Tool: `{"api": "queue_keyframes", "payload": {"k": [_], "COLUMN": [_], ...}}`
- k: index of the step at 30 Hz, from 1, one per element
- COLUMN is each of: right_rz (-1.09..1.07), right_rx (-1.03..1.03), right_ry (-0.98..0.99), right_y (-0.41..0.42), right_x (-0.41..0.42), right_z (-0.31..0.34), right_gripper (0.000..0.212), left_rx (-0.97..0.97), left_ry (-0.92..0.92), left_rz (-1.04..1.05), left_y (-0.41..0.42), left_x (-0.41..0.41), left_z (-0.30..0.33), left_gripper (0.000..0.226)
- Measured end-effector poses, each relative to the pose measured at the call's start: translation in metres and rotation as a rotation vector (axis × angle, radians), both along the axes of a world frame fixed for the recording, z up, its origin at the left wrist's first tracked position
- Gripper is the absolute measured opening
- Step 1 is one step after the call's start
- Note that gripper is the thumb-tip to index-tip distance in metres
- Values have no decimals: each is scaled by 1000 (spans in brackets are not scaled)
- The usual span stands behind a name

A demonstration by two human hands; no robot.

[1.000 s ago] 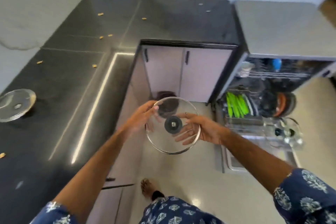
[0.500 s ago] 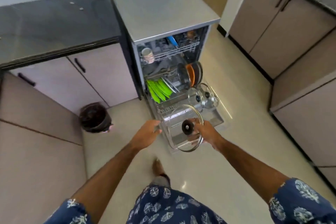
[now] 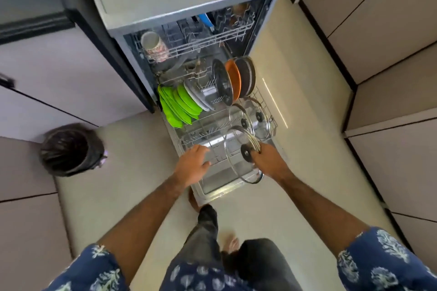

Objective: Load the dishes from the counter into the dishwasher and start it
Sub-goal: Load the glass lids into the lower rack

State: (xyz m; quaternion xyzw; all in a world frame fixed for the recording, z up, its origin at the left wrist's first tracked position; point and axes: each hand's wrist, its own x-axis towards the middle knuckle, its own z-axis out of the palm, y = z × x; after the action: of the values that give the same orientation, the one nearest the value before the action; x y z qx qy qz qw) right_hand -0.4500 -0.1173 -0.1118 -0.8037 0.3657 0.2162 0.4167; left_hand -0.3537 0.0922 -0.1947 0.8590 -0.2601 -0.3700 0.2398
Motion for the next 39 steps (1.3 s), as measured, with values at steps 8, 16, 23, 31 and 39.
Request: {"api": "queue_keyframes", "payload": {"k": [8, 16, 23, 31, 39], "right_rz": [40, 101, 166, 241, 235], "right_rx": [-105, -283, -244, -201, -150], "right_ry": [24, -22, -35, -28, 41], "right_y": [-38, -73, -94, -93, -110], "right_x": [63, 92, 129, 156, 158], "right_z": [-137, -242, -292, -313, -314], "right_gripper": [14, 23, 23, 20, 23], "left_rx": [85, 293, 416, 463, 492], "left_ry": [139, -43, -149, -137, -164], "left_rz": [186, 113, -28, -69, -92], "left_y": [-49, -82, -110, -123, -127], "left_x": [46, 57, 63, 58, 54], "left_z": [-144, -259, -305, -323, -325], "left_gripper": [46, 78, 113, 111, 104]}}
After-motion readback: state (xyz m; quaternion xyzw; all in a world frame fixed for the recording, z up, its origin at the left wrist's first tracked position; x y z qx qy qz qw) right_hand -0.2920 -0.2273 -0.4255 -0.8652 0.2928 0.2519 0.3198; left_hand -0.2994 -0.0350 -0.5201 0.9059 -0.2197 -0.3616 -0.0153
